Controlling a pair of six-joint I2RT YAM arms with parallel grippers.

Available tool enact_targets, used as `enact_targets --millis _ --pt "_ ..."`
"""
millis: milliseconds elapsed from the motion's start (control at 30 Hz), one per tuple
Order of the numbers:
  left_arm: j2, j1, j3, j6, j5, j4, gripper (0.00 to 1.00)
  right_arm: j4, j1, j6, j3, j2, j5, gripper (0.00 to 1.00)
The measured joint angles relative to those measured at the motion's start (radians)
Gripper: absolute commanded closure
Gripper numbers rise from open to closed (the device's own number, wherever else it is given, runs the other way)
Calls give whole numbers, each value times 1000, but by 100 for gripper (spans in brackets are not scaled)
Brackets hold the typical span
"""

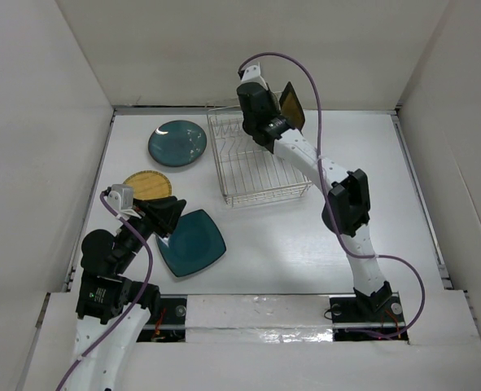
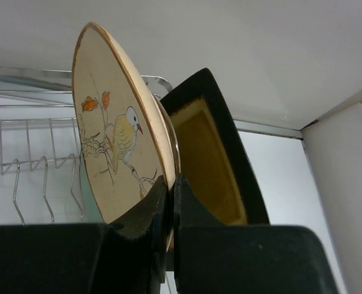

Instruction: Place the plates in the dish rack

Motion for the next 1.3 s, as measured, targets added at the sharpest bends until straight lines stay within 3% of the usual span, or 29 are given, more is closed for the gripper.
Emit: enact_targets --millis 333,367,400,467,567,667,733,767,800,833,867,900,967,1133,1267,1300 --pt "2 0 0 0 0 0 67 51 13 171 -174 -2 -35 100" --pt "4 0 0 0 0 0 67 58 13 194 -185 -4 -36 92" --pt "6 0 0 0 0 0 67 62 13 214 -197 -12 -39 74" --pt "9 0 0 0 0 0 67 64 8 248 -224 -34 -60 54" --pt "11 0 0 0 0 0 67 62 6 299 -267 -87 -95 33" --pt "11 0 0 0 0 0 67 61 8 342 -330 -180 -152 26" --pt "12 0 0 0 0 0 67 77 11 372 -402 -282 -200 26" --pt "12 0 0 0 0 0 67 87 12 386 -454 -342 -218 38" --pt "12 0 0 0 0 0 70 100 17 397 -515 -413 -239 55" --pt "12 0 0 0 0 0 80 138 22 409 -590 -491 -265 93" --pt "13 0 0 -1 -1 0 80 176 30 429 -673 -570 -292 100" --pt "13 0 0 2 -1 0 91 218 46 447 -768 -657 -335 100" --pt "14 0 0 0 0 0 100 307 93 489 -949 -818 -415 100" --pt "18 0 0 2 -5 0 100 489 236 630 -1336 -1007 -605 98" --pt "19 0 0 2 -9 0 100 550 307 793 -1582 -1000 -695 52" --pt "19 0 0 2 -12 0 100 571 322 835 -1635 -992 -711 48"
